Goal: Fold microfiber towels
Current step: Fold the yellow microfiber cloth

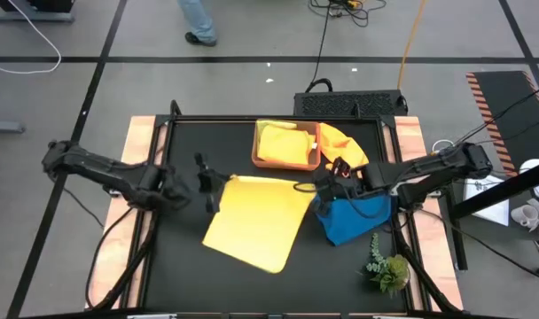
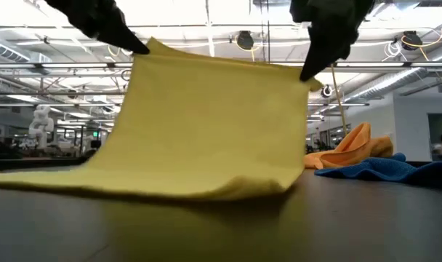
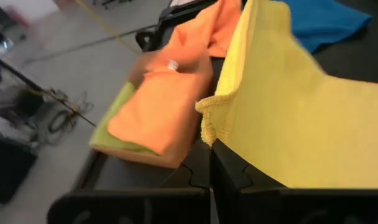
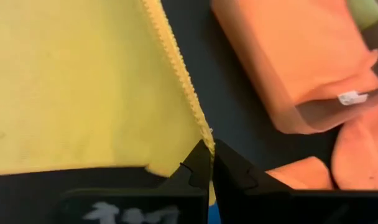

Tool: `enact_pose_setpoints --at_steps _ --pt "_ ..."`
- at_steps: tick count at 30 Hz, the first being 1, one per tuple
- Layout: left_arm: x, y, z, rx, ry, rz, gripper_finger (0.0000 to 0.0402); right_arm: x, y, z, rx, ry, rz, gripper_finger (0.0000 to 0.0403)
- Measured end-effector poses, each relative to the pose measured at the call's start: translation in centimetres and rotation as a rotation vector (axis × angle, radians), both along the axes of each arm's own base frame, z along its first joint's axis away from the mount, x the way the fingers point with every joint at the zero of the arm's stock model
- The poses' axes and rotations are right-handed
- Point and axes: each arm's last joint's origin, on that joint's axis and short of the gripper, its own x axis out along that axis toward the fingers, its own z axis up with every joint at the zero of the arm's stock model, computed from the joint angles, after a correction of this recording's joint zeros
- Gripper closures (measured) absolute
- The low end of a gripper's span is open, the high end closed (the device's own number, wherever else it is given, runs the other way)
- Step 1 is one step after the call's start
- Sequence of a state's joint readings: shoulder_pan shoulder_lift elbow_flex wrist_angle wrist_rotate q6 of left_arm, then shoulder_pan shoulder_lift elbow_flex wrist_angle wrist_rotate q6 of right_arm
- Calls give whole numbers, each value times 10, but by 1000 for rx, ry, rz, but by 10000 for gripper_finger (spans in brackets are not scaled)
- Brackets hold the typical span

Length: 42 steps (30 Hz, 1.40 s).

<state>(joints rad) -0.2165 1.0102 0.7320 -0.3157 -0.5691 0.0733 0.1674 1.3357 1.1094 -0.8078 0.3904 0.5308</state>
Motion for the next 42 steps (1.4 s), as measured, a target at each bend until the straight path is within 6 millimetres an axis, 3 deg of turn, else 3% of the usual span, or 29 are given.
enact_pose_setpoints --at_steps 6,14,23,35,42 --pt "-3 29 -4 0 5 -65 401 9 -7 1 17 -68 46 403" --pt "-15 28 -44 -86 82 -67 401 30 24 -5 83 -181 195 403" --pt "-36 -1 -83 -172 50 -208 401 61 65 -51 200 -148 321 403" --pt "-50 -40 -94 -241 105 -374 398 87 100 -95 403 -186 457 403" --pt "-48 -52 -111 -332 204 -349 357 95 109 -108 498 -210 535 376"
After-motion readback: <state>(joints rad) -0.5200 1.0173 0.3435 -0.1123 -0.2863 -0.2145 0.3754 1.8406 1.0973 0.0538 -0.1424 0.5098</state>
